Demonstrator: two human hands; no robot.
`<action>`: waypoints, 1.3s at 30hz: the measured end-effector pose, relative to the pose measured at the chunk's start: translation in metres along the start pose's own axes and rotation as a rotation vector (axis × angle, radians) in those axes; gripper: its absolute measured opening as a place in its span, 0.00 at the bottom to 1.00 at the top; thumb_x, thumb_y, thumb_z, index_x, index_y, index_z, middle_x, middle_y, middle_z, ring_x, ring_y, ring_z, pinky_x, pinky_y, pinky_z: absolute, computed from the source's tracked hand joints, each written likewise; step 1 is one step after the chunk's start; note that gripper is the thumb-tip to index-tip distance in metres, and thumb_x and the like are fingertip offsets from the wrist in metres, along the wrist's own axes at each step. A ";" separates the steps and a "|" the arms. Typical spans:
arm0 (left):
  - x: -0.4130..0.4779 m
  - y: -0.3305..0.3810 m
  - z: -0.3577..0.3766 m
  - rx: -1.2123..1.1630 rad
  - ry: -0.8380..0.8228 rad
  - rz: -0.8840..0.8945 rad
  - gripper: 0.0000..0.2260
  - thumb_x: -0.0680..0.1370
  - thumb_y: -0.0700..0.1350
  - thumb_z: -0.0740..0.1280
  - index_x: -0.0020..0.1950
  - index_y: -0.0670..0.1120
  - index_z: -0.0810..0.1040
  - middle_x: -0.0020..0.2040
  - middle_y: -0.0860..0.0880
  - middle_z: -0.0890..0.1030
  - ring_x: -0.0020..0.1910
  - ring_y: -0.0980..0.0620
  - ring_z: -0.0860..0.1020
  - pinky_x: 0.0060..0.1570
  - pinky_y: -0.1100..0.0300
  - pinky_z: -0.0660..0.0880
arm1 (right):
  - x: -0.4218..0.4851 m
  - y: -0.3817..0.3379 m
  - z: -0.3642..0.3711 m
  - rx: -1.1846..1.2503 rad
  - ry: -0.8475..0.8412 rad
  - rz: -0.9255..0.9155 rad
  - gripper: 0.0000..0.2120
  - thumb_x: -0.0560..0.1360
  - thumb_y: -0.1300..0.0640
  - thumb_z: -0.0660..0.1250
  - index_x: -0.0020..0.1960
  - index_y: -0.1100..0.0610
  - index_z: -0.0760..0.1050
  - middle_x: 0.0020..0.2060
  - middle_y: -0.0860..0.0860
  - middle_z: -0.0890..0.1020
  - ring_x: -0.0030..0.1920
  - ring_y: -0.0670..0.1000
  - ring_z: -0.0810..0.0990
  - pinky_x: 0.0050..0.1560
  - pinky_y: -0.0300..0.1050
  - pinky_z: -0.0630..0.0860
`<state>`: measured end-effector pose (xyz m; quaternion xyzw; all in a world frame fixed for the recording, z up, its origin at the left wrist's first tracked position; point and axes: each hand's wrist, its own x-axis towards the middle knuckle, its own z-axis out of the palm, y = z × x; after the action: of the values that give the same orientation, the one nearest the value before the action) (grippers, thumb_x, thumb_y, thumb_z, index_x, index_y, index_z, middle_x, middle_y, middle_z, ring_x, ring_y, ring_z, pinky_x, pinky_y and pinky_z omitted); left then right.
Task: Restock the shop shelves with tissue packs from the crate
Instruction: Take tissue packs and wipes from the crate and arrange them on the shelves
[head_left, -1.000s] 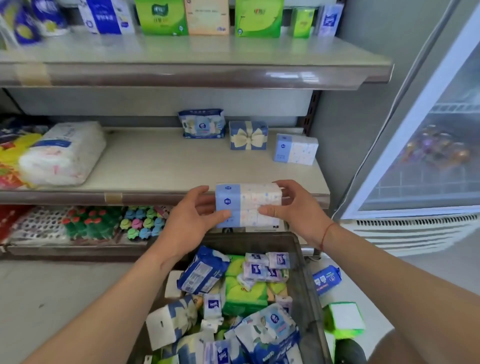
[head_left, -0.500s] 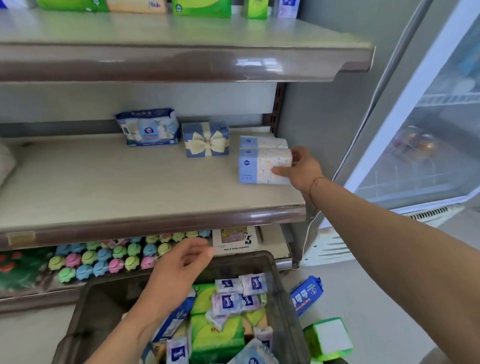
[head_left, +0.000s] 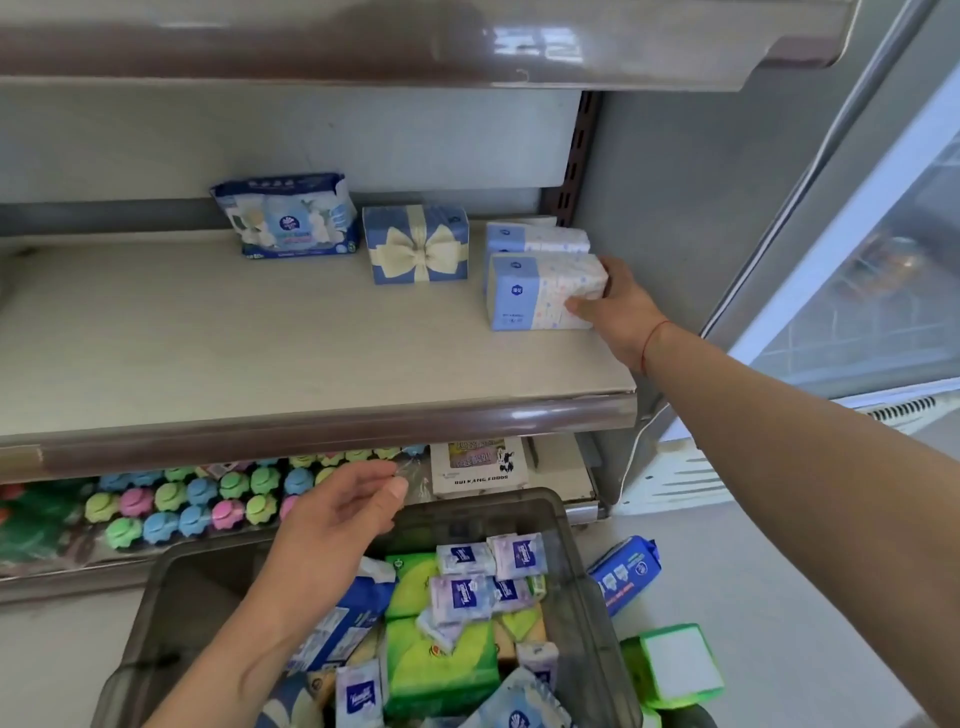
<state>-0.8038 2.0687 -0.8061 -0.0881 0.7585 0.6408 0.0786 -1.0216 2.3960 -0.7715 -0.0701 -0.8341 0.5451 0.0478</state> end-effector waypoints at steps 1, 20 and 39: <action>0.000 0.001 0.001 0.005 -0.004 0.004 0.09 0.79 0.49 0.70 0.59 0.53 0.83 0.54 0.53 0.86 0.55 0.54 0.84 0.58 0.52 0.80 | -0.001 -0.002 -0.002 -0.017 -0.002 -0.008 0.28 0.76 0.64 0.72 0.74 0.55 0.68 0.62 0.53 0.80 0.62 0.54 0.79 0.63 0.51 0.78; -0.061 0.025 -0.026 0.007 0.042 0.095 0.09 0.81 0.47 0.70 0.61 0.52 0.81 0.56 0.52 0.85 0.55 0.55 0.84 0.55 0.57 0.81 | -0.205 -0.056 0.041 -0.071 -0.101 -0.116 0.08 0.78 0.61 0.69 0.55 0.51 0.80 0.53 0.50 0.83 0.48 0.51 0.83 0.45 0.43 0.81; -0.114 -0.020 -0.028 0.239 0.053 -0.014 0.08 0.79 0.49 0.72 0.57 0.53 0.83 0.51 0.54 0.85 0.50 0.55 0.85 0.54 0.53 0.83 | -0.323 0.017 0.084 -0.104 -0.444 0.066 0.07 0.77 0.65 0.70 0.52 0.56 0.83 0.43 0.53 0.85 0.36 0.47 0.80 0.38 0.41 0.81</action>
<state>-0.6880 2.0413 -0.7943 -0.1001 0.8308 0.5426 0.0728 -0.7155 2.2724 -0.8215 0.0221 -0.8484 0.5045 -0.1585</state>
